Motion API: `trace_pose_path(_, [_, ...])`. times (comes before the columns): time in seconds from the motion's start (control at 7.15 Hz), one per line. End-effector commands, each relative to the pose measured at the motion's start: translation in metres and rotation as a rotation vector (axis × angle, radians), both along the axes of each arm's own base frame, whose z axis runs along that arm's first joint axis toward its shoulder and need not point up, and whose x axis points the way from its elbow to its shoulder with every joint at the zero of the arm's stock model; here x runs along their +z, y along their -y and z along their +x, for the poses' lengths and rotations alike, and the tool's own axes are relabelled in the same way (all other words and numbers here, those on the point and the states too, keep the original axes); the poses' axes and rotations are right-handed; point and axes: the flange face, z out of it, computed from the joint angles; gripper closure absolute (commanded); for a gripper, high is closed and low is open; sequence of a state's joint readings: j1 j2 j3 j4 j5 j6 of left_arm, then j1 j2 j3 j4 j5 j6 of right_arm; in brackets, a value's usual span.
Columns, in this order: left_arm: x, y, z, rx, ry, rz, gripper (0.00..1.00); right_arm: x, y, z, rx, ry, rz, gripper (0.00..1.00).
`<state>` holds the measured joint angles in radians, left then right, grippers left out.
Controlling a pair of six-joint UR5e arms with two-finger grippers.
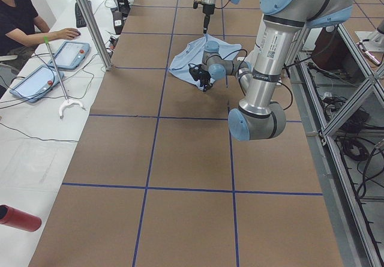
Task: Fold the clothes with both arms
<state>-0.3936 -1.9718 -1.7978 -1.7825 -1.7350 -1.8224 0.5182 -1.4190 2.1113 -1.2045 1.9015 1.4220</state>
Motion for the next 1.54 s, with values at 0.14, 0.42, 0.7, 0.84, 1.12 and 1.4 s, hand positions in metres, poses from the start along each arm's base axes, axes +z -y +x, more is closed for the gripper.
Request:
trace_pose_path(0.14, [-0.002, -0.002, -0.001, 0.001, 0.014, -0.007, 0.84, 0.001, 0.001, 0.001, 0.003, -0.003, -0.002, 0.00])
trace_pose_path(0.42, [-0.013, -0.005, -0.005, -0.003, 0.019, -0.018, 1.00, 0.003, 0.004, 0.001, 0.009, -0.010, -0.005, 0.00])
trace_pose_path(0.7, [-0.012, -0.005, -0.005, 0.002, 0.018, -0.022, 1.00, 0.006, 0.006, 0.000, 0.013, -0.014, -0.007, 0.00])
trace_pose_path(0.84, [-0.010, -0.005, -0.004, 0.003, 0.023, -0.022, 1.00, 0.008, 0.006, -0.001, 0.012, -0.019, -0.010, 0.00])
trace_pose_path(1.12, [-0.004, 0.019, -0.016, -0.033, 0.043, -0.015, 1.00, 0.010, 0.007, -0.002, 0.013, -0.022, -0.011, 0.00])
trace_pose_path(1.4, [-0.006, 0.075, -0.025, -0.081, 0.071, 0.016, 1.00, 0.011, 0.009, -0.002, 0.018, -0.026, -0.010, 0.00])
